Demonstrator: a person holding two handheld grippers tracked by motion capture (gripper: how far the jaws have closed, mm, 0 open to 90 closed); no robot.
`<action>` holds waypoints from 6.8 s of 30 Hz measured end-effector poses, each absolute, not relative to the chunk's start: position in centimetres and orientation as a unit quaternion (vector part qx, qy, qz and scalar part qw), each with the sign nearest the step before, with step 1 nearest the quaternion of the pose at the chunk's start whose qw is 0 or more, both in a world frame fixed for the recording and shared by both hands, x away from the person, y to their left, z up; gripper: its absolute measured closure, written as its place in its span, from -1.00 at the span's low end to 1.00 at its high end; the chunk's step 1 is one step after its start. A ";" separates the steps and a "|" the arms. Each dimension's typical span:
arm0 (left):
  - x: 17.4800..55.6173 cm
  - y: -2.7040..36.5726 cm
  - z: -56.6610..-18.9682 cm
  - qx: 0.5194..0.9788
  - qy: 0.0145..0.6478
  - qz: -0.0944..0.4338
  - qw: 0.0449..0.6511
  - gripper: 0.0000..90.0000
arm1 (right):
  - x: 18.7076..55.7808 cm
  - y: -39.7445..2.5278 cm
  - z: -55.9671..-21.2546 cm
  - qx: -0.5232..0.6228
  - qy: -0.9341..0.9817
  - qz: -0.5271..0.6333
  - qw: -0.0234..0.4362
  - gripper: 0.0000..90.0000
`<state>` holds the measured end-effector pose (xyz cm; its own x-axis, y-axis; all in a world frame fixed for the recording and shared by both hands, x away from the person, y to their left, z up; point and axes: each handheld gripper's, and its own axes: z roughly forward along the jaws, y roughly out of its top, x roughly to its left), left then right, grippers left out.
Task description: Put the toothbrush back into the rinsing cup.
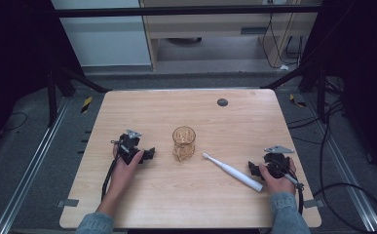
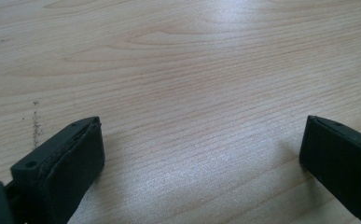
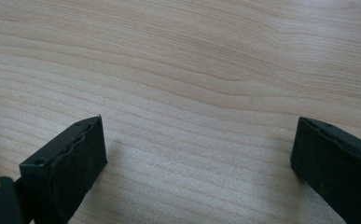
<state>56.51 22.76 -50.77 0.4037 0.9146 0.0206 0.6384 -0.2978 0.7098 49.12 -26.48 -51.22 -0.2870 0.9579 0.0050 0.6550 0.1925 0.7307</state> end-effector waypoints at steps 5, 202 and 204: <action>56.5 22.8 -50.8 0.775 0.501 0.218 0.317 -1.00 | 49.1 -26.5 -51.2 0.549 0.735 0.321 0.236 -0.92; 56.3 22.5 -50.8 0.771 0.506 0.219 0.317 -1.00 | 55.6 -10.1 -36.0 0.499 0.694 0.428 0.295 0.50; 56.3 22.5 -50.8 0.773 0.504 0.218 0.318 -1.00 | 55.5 -9.7 -36.0 0.500 0.686 0.435 0.299 0.50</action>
<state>56.29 22.53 -50.75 0.3961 0.9181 0.0159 0.6410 -0.2889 0.7110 55.52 -9.70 -35.96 -0.3204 0.9470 0.0241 0.4265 0.1215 0.8963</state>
